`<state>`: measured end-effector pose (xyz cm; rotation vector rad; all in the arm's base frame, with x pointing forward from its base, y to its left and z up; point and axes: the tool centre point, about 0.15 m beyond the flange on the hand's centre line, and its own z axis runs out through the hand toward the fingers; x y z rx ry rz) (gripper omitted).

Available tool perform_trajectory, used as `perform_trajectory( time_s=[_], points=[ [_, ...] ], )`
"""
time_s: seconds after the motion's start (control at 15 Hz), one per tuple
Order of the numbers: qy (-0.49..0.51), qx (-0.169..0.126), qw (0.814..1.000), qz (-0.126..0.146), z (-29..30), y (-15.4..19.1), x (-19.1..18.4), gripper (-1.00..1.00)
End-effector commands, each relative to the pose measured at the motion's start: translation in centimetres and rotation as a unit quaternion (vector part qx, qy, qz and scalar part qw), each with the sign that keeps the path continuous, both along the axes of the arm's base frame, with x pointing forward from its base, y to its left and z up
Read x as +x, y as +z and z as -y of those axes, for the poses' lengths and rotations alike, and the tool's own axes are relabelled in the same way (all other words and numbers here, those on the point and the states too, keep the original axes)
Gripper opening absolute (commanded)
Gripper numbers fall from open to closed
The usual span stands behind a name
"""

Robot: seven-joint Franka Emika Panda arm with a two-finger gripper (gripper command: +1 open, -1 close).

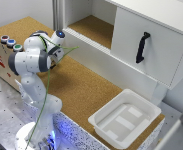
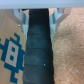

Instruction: Open the cabinet drawer

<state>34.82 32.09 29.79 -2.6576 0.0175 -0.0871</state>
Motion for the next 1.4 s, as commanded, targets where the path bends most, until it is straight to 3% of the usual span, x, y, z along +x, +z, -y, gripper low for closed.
perform_trajectory(
  time_s=[0.0, 0.4, 0.8, 0.87, 1.33],
  points=[
    [-0.004, 0.021, 1.0, 0.0, 7.8, -5.2, 0.3, -1.0],
    [0.008, 0.007, 1.0, -0.009, 13.4, -5.9, 2.0, -1.0],
    [0.008, -0.036, 0.999, -0.014, 18.2, -5.2, 2.7, -1.0],
    [0.01, -0.046, 0.999, -0.013, 18.2, -5.0, 2.5, 1.0],
    [-0.019, -0.045, 0.998, 0.03, 18.4, -2.5, -0.5, 1.0]
  ],
)
